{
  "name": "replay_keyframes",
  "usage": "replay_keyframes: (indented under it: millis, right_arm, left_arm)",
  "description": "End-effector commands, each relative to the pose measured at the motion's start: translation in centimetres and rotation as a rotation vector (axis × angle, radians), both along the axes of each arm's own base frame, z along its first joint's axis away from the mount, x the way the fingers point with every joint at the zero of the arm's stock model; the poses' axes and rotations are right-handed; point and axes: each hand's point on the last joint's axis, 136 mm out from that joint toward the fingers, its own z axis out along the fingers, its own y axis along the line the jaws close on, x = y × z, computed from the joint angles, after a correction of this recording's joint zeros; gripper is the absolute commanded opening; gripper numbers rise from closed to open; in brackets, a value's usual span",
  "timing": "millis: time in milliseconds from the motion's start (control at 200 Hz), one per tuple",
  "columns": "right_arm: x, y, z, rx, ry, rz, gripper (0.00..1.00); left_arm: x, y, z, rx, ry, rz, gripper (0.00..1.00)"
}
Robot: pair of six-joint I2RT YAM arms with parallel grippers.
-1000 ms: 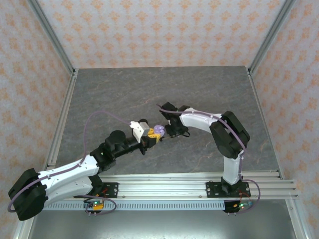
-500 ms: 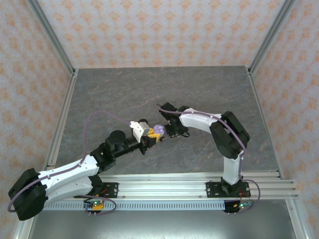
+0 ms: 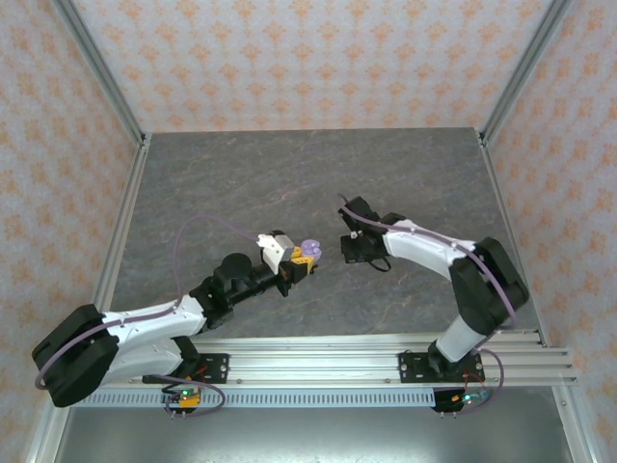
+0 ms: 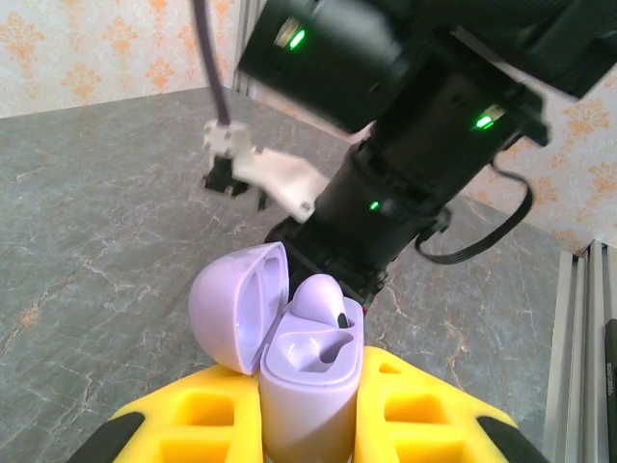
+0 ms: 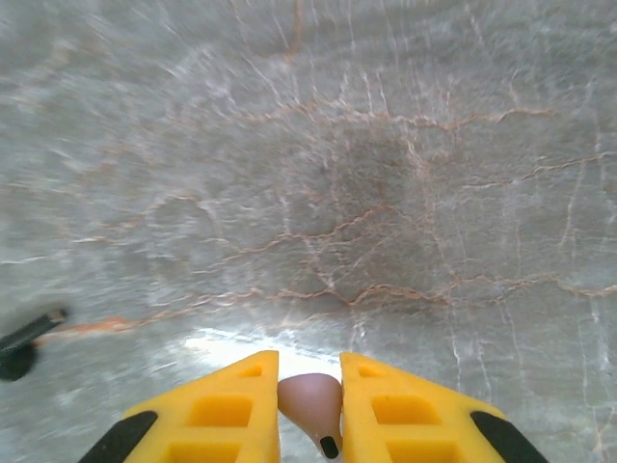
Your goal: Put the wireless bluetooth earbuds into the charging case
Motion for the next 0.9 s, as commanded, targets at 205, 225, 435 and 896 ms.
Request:
replay_keyframes:
  millis: [205,225,435,896]
  right_arm:
    - [0.0,1.4,6.4,0.218,-0.122,-0.007,0.19]
    - [0.0,1.5,6.7,0.227,-0.127,-0.005,0.19]
    - [-0.3,2.5,11.0,0.340,-0.196,0.023,0.19]
    - [-1.7,4.7,22.1,0.537,-0.422,0.164,0.18]
  left_arm:
    - [1.7,-0.8,3.1,-0.095,-0.071,0.042,0.06]
    - [1.7,-0.8,3.1,-0.096,-0.072,0.042,0.06]
    - [1.9,-0.9,3.5,-0.114,-0.100,0.047,0.06]
    - [1.7,-0.8,5.6,-0.156,-0.196,0.040,0.06]
